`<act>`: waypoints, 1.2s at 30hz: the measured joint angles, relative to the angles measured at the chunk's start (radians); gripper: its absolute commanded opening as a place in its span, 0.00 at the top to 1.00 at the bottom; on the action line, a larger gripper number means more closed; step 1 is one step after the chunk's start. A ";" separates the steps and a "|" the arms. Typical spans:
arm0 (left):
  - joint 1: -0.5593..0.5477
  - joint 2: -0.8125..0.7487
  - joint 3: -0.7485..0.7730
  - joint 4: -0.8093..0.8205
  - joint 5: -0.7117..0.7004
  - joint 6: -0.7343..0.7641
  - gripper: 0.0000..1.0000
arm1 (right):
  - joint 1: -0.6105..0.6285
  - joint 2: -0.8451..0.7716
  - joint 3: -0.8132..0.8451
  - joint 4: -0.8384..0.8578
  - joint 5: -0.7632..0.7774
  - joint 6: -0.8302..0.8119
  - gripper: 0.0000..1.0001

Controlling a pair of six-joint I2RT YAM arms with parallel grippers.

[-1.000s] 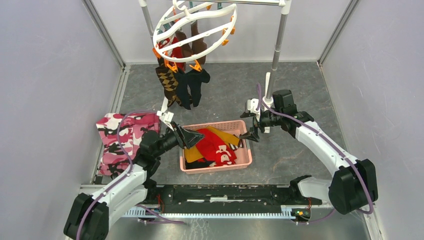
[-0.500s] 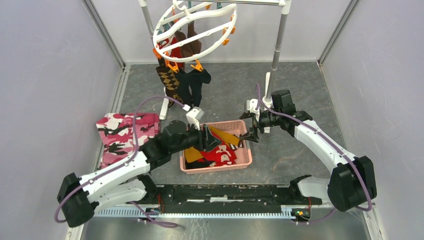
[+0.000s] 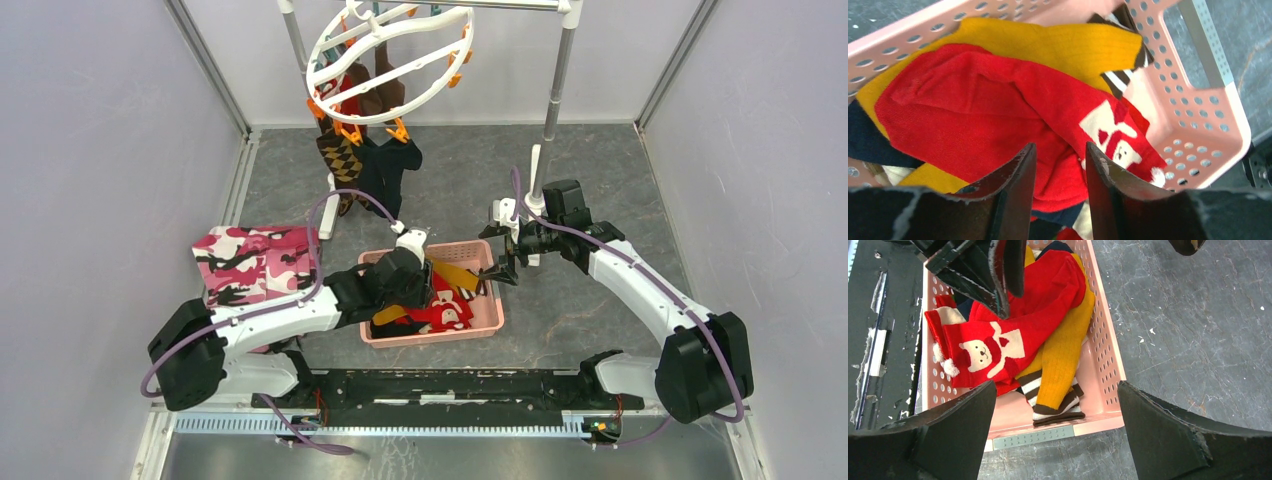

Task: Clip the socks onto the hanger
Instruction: Pick up the sock from the bin.

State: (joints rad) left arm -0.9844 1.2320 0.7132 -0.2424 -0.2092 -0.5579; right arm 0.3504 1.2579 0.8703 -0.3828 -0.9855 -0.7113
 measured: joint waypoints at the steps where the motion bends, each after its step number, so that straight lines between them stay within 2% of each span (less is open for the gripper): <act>1: 0.000 0.002 -0.008 0.019 -0.016 -0.012 0.52 | 0.000 0.000 0.000 0.000 0.000 -0.001 0.02; 8: 0.000 0.085 -0.032 0.103 -0.084 -0.118 0.56 | 0.000 0.000 0.000 0.000 0.001 -0.005 0.02; 9: 0.000 0.100 -0.032 0.110 -0.089 -0.135 0.59 | 0.000 0.000 0.000 0.000 0.001 -0.006 0.02; 13: 0.000 0.129 -0.032 0.127 -0.103 -0.186 0.85 | 0.000 0.000 0.000 -0.003 0.001 -0.013 0.02; 17: 0.000 0.129 -0.032 0.147 -0.103 -0.212 0.97 | 0.000 0.000 0.000 -0.011 0.001 -0.016 0.02; 22: 0.000 0.104 -0.038 0.177 -0.070 -0.202 0.98 | 0.000 0.000 0.000 -0.020 0.001 -0.020 0.02; 30: 0.000 -0.021 -0.056 0.266 0.009 -0.090 0.98 | 0.000 0.000 0.000 -0.038 -0.012 -0.044 0.02; 36: 0.000 -0.042 -0.081 0.363 0.070 -0.023 0.98 | 0.010 0.002 -0.017 -0.032 -0.067 -0.062 0.04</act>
State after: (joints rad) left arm -0.9840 1.1900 0.6319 0.1207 -0.1394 -0.5804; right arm 0.3607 1.2594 0.8532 -0.4152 -1.0527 -0.7731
